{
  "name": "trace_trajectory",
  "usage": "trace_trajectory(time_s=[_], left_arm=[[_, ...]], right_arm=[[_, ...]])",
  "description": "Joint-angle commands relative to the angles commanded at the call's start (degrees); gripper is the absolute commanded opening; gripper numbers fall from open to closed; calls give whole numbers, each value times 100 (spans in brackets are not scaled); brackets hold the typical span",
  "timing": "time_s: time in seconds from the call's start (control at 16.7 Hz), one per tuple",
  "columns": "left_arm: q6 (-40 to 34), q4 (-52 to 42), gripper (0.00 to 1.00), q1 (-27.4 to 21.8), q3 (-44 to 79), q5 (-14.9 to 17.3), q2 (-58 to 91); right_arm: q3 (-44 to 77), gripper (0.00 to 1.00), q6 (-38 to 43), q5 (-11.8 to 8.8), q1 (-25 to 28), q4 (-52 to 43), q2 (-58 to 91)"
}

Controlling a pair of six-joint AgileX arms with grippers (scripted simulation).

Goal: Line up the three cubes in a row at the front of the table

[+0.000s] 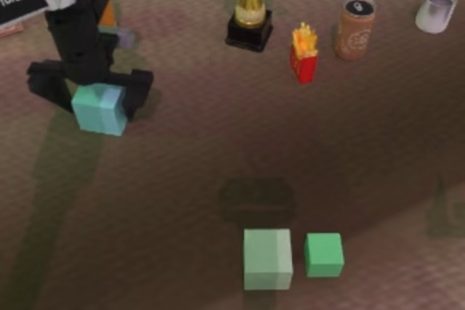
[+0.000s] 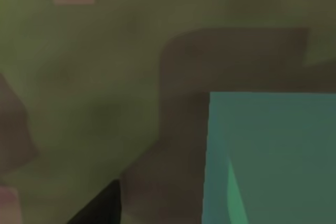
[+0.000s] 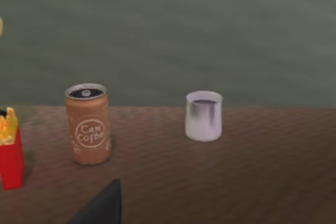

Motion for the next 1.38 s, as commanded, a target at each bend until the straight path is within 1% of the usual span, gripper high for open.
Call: trace_trajectory(time_s=[0.78,0.84,1.38], left_arm=[[0,0,2,0,0,0,0],[0,0,0,0,0,0,0],[5,-35,0,-5,29,1,-60]], right_arm=[[0,100,0,0,0,0,0],[0,100,0,0,0,0,0],[0,100,0,0,0,0,0]])
